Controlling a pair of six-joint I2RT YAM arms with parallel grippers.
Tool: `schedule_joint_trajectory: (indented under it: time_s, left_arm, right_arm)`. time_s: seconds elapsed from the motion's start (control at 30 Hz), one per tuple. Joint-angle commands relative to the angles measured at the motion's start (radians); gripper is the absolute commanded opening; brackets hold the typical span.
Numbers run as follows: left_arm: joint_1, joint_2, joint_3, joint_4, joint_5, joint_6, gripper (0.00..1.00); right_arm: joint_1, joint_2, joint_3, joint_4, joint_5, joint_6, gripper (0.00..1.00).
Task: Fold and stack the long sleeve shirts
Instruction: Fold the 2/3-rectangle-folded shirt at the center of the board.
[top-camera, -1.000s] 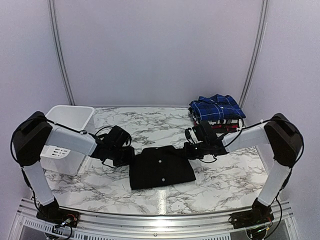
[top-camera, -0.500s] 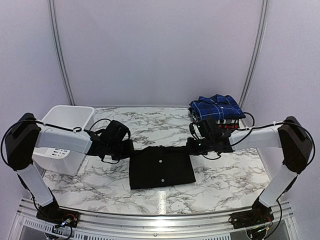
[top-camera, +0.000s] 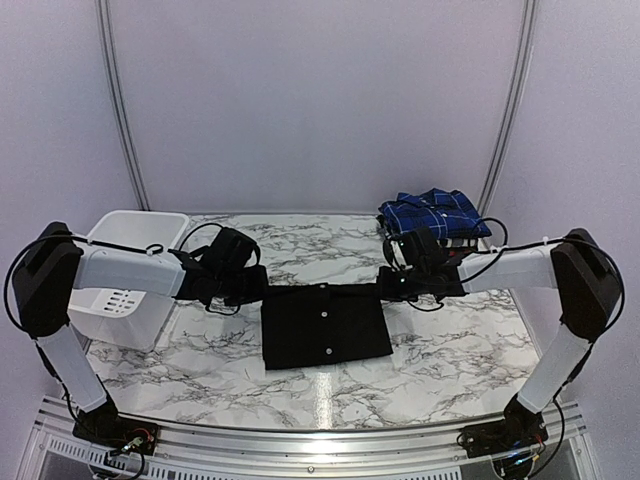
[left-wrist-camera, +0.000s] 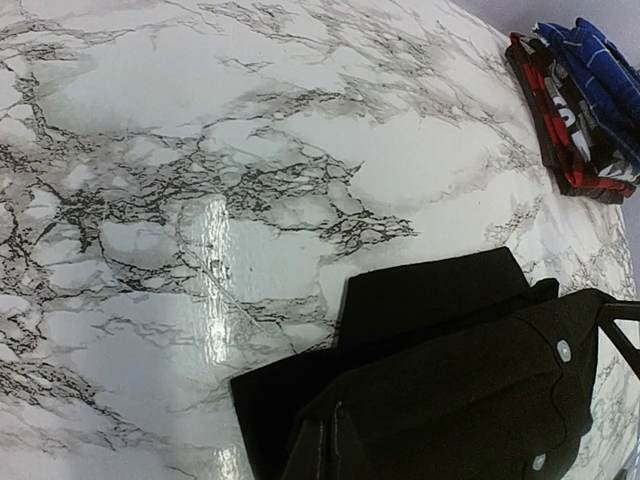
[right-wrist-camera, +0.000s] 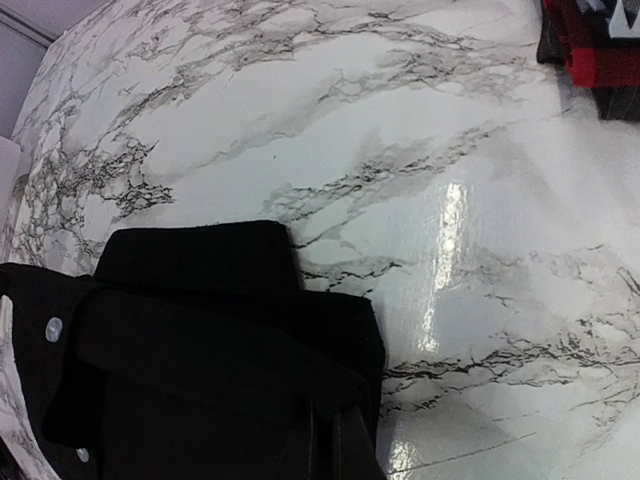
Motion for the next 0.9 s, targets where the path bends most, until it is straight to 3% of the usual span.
schedule_joint_trajectory:
  time_s: [0.0,0.03,0.1,0.17,0.53,0.87]
  left_arm:
    - [0.036,0.015,0.019,-0.017,-0.018,0.042,0.08]
    - [0.04,0.012,0.02,-0.017,-0.015,0.048,0.2]
    - [0.047,-0.006,0.018,-0.017,-0.016,0.059,0.54]
    - [0.052,-0.024,0.017,-0.017,-0.019,0.07,0.69]
    - [0.051,-0.104,-0.057,-0.031,0.047,0.057,0.72]
    - [0.016,-0.172,-0.094,-0.034,0.128,0.073,0.71]
  right_arm:
    - [-0.035,0.004,0.068,-0.03,0.038,-0.041,0.09]
    - [-0.035,0.0,0.079,-0.042,0.04,-0.05,0.2]
    - [-0.031,-0.011,0.1,-0.064,0.047,-0.071,0.38]
    - [-0.016,-0.026,0.116,-0.085,0.051,-0.09,0.47]
    - [0.237,0.081,0.251,-0.19,0.156,-0.159,0.56]
    - [0.194,0.354,0.445,-0.239,0.135,-0.21,0.65]
